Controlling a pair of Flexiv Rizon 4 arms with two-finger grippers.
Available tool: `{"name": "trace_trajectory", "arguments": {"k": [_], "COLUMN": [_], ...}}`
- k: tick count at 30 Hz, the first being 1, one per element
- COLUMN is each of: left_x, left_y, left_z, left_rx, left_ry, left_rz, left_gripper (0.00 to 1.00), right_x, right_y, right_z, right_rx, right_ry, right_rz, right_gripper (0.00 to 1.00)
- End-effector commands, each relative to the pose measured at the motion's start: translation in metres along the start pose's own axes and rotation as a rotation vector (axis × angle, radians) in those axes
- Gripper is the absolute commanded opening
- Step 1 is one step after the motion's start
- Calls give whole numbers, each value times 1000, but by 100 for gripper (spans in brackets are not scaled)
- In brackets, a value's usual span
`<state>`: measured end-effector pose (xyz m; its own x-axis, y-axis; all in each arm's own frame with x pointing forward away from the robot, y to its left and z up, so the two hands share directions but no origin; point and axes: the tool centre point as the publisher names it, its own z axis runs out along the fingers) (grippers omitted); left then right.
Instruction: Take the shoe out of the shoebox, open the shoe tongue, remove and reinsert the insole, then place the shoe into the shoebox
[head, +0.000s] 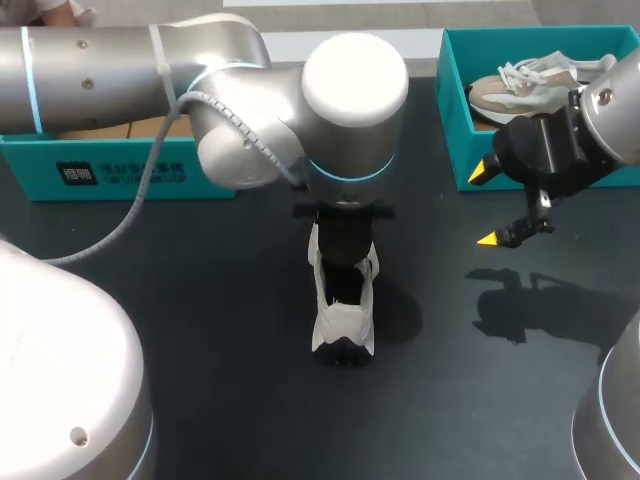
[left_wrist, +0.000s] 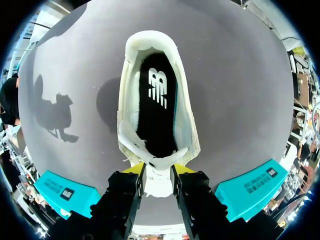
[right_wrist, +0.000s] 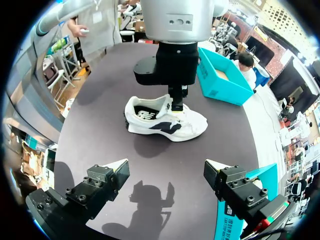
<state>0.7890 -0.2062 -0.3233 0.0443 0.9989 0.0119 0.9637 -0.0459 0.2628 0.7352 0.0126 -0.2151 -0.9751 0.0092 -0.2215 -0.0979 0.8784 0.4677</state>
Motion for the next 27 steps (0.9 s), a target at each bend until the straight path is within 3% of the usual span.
{"name": "trace_trajectory", "arguments": {"k": [1, 10, 17, 27], "left_x": [2, 3, 6, 8], "left_y": [-14, -36, -29, -41], "left_z": [-2, 5, -19, 2], "left_rx": [-9, 28, 26, 84], "left_ry": [-4, 17, -1, 23], "left_rz": [13, 31, -17, -29], "left_gripper": [33, 33, 33, 34], "right_x": [0, 0, 0, 0], "right_y": [0, 0, 0, 0], "right_z": [1, 1, 1, 1], "right_rx": [3, 3, 3, 3], "right_ry": [0, 0, 0, 0], "right_rz": [1, 1, 1, 1], "right_gripper": [100, 100, 100, 100]}}
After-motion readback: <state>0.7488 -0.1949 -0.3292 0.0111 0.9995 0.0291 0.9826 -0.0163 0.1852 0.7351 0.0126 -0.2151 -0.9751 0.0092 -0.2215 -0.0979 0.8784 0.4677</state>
